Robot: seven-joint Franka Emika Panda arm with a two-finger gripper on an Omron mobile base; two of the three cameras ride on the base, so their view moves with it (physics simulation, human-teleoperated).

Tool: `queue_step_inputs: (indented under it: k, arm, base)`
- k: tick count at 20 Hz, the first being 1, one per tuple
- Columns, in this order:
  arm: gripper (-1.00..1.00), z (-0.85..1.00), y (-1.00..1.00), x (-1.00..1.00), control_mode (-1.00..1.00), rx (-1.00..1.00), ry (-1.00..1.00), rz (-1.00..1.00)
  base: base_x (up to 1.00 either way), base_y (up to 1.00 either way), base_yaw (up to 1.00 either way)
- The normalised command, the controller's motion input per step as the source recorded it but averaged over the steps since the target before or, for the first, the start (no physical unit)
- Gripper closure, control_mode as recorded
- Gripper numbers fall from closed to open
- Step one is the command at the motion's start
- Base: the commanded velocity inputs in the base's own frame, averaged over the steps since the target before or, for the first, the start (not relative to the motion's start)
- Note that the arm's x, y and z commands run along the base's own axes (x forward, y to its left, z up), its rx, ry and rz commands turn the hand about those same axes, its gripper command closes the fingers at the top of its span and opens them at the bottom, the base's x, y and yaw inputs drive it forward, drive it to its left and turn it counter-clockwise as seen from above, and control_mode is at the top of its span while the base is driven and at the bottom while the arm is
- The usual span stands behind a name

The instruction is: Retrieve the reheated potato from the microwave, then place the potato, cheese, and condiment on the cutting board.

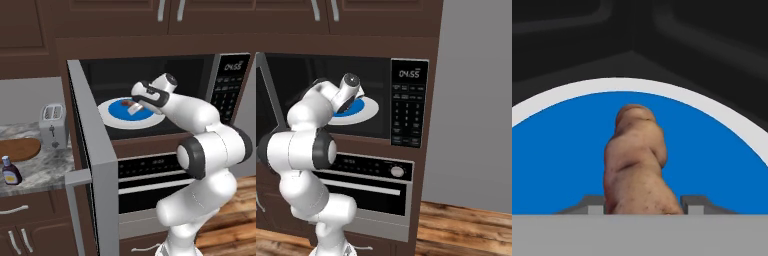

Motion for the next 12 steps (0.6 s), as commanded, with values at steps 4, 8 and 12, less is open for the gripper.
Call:
queue_step_inputs:
  k: [4,8,12]
  arm:
    - [1.0,0.2,-0.13,-0.38,-1.0,0.02,0.0,0.0]
    - [1.0,0.21,-0.09,-0.54,-1.0,0.07,0.0,0.0]
    - [1.0,0.07,-0.03,-0.63,-1.0,0.05,0.0,-0.07]
  base:
    - [0.0,0.0,0.0]
    - [0.0,0.0,0.0]
    - [0.0,0.0,0.0]
